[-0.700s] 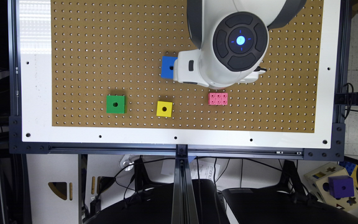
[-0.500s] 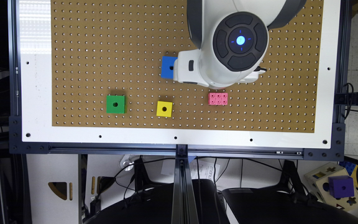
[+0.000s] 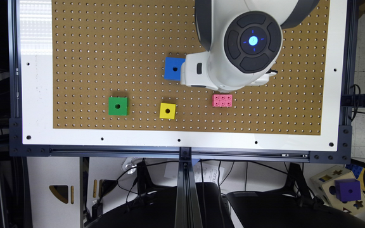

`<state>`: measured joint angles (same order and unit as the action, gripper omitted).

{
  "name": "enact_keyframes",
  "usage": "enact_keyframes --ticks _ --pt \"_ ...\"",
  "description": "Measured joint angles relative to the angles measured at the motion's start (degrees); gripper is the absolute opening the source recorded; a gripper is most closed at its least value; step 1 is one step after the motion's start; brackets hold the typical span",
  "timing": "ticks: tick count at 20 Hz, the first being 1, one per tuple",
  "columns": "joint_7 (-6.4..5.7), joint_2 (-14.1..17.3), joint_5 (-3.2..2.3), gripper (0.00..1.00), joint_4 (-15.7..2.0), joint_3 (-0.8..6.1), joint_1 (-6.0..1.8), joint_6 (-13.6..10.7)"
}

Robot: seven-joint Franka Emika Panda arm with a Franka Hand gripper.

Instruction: Pick up pink block.

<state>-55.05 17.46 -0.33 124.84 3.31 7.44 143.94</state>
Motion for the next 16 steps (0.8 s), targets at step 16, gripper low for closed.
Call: enact_keyframes --ticks 16 --pt "-0.01 9.87 0.02 1.0 -7.34 1.05 0.08 3.57"
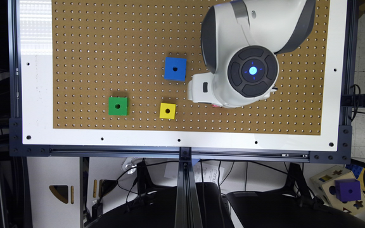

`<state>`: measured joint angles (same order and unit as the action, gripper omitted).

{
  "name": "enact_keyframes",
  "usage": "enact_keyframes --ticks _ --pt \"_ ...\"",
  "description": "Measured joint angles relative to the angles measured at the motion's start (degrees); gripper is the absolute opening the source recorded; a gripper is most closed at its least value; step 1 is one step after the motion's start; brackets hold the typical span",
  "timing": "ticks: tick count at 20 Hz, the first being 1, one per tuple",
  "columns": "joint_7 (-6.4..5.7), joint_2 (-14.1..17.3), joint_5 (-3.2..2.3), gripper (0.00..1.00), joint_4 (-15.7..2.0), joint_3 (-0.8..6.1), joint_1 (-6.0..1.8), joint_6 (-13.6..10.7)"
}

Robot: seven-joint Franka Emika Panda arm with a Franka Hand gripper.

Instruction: Pick up pink block.

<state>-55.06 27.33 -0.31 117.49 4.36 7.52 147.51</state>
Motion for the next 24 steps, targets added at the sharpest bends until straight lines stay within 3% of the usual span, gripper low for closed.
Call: enact_keyframes --ticks 8,16,20,21,24 --pt "-0.12 3.15 0.0 1.0 -2.62 0.67 0.18 0.55" --pt "-0.14 4.82 0.01 1.0 -3.05 0.79 0.18 1.08" --pt "-0.22 5.93 0.0 1.0 -4.68 1.04 0.24 1.26" --pt "-0.21 6.3 0.0 0.0 -5.27 1.11 0.22 1.18" --pt "-0.21 6.3 0.0 0.0 -5.27 1.11 0.22 1.18"
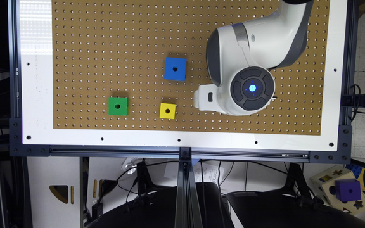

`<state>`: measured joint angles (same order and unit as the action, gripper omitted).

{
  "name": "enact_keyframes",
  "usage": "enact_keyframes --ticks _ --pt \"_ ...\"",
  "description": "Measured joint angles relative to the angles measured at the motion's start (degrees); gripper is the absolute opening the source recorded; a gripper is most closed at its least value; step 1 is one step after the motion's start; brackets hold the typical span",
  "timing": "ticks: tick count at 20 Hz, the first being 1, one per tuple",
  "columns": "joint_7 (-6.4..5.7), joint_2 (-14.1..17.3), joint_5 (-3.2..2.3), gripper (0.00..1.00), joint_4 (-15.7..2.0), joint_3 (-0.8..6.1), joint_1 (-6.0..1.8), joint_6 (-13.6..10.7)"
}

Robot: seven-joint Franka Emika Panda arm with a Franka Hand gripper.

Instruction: Pick up pink block.

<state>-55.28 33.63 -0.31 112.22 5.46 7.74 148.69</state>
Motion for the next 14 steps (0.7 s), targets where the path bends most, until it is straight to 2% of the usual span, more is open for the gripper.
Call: enact_keyframes --ticks 14 --pt "-0.01 -0.06 0.0 0.0 0.01 -0.15 -0.09 -0.52"
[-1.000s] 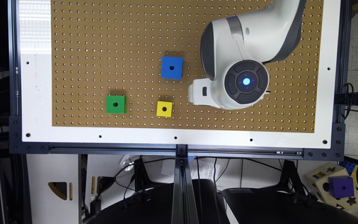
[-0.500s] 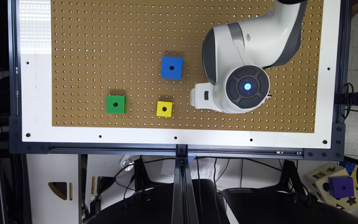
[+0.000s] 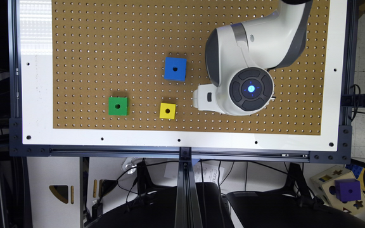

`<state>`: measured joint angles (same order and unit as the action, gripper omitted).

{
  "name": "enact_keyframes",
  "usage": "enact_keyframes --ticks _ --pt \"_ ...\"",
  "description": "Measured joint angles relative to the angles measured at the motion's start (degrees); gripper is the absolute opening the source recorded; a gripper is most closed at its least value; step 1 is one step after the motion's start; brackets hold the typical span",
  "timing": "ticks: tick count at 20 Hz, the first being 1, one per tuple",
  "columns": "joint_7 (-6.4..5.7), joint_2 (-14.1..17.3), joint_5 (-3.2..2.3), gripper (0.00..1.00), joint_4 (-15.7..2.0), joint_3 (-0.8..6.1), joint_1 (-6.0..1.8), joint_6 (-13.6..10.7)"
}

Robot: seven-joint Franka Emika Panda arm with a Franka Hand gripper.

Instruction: Pick up pink block.

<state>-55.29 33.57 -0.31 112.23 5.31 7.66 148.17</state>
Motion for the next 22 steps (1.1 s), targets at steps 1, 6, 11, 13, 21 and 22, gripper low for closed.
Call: enact_keyframes --ticks 1,6,11,13,21,22 --pt "0.0 -0.01 0.0 0.0 0.0 0.0 0.0 0.0" --pt "0.0 -0.24 0.0 0.0 0.0 -0.09 -0.03 -0.21" --pt "-0.04 -3.19 0.0 0.0 -0.01 -0.09 -0.05 -3.11" --pt "-0.11 -5.28 0.0 0.0 0.01 -0.09 -0.05 -5.57" --pt "-0.27 -9.02 0.0 0.0 0.02 -0.07 -0.05 -9.34" --pt "-0.29 -9.46 0.0 0.0 0.0 -0.06 -0.05 -9.65"
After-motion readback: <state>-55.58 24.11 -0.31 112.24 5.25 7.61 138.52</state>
